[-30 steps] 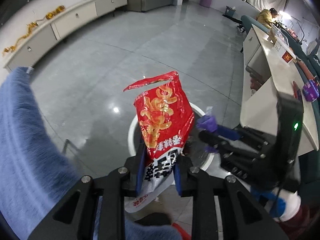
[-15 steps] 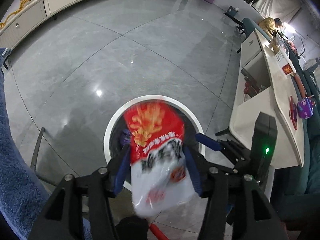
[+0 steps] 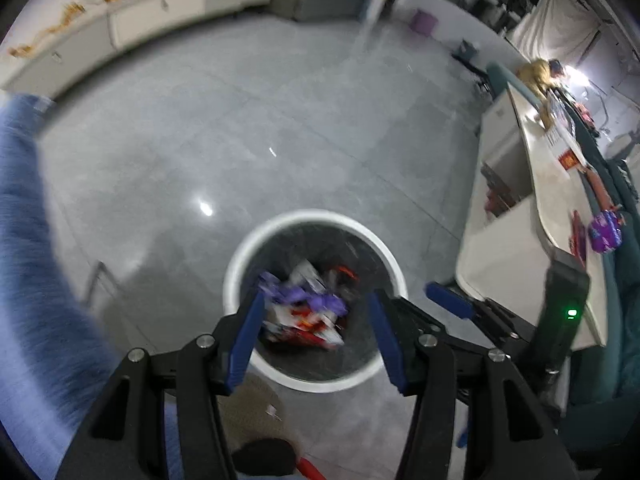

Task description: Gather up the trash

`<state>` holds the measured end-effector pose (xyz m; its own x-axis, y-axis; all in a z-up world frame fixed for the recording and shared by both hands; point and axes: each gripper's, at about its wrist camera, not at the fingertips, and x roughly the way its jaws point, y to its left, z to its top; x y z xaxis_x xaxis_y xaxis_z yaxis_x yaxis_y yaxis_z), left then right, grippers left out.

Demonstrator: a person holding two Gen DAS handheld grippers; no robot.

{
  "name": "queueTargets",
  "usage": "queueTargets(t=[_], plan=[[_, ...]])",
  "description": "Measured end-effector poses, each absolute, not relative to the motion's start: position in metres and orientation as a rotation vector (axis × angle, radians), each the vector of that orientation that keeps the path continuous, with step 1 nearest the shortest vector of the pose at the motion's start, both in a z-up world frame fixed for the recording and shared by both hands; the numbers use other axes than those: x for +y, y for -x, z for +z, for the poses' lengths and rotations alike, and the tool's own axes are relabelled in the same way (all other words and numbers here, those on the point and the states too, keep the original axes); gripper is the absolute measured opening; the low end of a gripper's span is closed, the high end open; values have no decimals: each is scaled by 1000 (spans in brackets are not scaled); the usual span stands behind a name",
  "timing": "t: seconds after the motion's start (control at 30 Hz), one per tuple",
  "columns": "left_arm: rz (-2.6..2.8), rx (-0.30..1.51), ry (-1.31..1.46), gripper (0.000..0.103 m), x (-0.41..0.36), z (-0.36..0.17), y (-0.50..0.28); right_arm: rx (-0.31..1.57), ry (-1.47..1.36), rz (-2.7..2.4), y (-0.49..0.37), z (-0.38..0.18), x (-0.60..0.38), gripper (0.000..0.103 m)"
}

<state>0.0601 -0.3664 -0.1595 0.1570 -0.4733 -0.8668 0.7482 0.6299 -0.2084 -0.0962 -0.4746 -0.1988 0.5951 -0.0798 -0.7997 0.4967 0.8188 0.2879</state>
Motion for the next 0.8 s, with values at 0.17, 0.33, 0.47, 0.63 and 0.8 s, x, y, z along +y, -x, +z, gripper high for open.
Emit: queueTargets(t=[0.17, 0.33, 0.47, 0.63, 0.8], plan=[[-793, 890, -265, 53, -312, -109, -44, 809, -458, -301, 88, -157, -446, 57], [-682, 763, -203, 72, -251, -79, -34, 728, -391, -230, 76, -117, -402, 63], [-579, 679, -199, 73, -203, -62, -23, 687, -328, -163, 65, -93, -358, 72], [-471, 618, -184, 73, -147, -50, -12, 644, -247, -109, 53, -71, -309, 84], [-375, 563, -157, 73, -103, -42, -1, 594, -202, -110, 53, -56, -277, 96]])
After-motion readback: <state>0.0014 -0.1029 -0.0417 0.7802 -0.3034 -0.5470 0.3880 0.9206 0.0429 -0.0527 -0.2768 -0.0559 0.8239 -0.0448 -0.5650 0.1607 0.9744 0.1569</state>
